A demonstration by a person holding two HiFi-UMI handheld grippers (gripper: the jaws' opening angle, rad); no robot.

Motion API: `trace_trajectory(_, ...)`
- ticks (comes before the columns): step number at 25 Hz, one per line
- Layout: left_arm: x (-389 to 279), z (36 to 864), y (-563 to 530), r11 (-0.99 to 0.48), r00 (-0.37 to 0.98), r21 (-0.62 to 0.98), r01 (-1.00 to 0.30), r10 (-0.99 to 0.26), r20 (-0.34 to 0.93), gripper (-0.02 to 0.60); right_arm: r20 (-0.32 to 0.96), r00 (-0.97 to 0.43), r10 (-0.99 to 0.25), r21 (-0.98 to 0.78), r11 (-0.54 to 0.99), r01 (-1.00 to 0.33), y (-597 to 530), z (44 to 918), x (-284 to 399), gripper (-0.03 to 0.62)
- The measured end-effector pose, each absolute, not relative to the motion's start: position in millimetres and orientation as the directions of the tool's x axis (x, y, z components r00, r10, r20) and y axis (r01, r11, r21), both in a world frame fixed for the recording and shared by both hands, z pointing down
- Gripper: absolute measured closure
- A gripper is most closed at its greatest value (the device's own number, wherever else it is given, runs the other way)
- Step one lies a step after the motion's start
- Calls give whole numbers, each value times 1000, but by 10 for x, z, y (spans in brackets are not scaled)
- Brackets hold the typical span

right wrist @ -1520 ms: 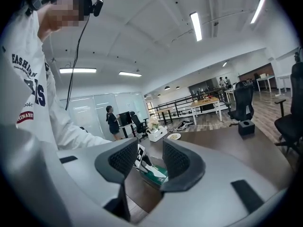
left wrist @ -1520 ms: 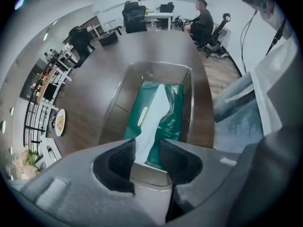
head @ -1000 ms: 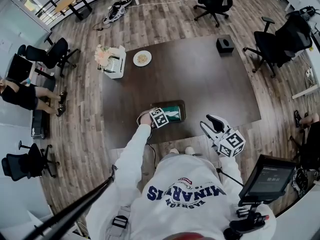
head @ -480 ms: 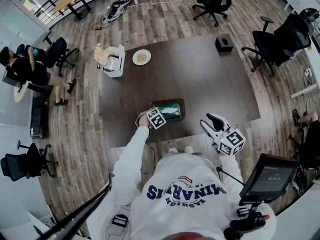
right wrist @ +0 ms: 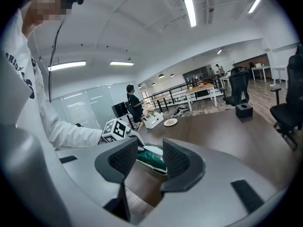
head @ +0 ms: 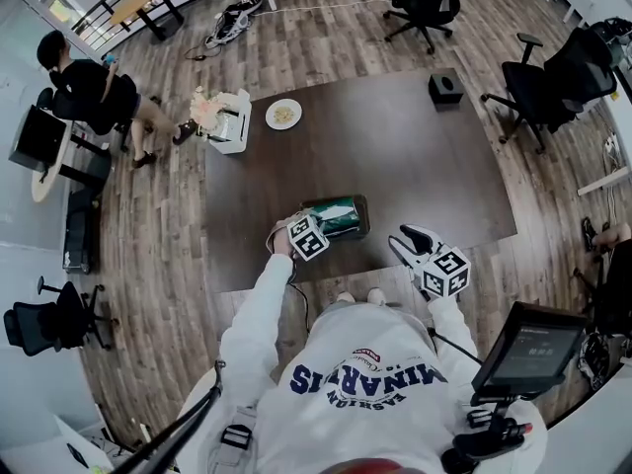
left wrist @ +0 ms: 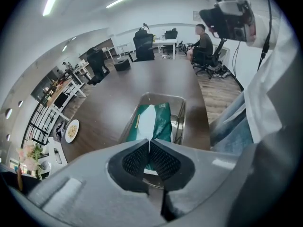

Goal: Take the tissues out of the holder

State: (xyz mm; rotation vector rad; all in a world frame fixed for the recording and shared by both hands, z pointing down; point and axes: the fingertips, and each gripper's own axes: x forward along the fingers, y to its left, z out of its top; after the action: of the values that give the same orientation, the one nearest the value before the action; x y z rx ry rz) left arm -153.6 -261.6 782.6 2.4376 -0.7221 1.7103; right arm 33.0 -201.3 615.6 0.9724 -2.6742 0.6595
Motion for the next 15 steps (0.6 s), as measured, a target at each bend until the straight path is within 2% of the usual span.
trace_trajectory(6, -1401, 7273, -2611, -881, 329, -254, -399, -396, 857, 569, 429, -754, -497, -383, 656, -650, -2313, 6525, 57, 439)
trace_trajectory(11, -1182, 6670, -2452, -862, 385, -356, -361, -485, 785, 569, 414, -809, -417, -656, 479, -583, -2596, 6724, -123, 437)
trace_trajectory(15, -1027, 6328, -2307, -838, 425, -422, -347, -541, 726, 569, 410, -856, -315, -776, 373, -508, -2691, 6849, -183, 427)
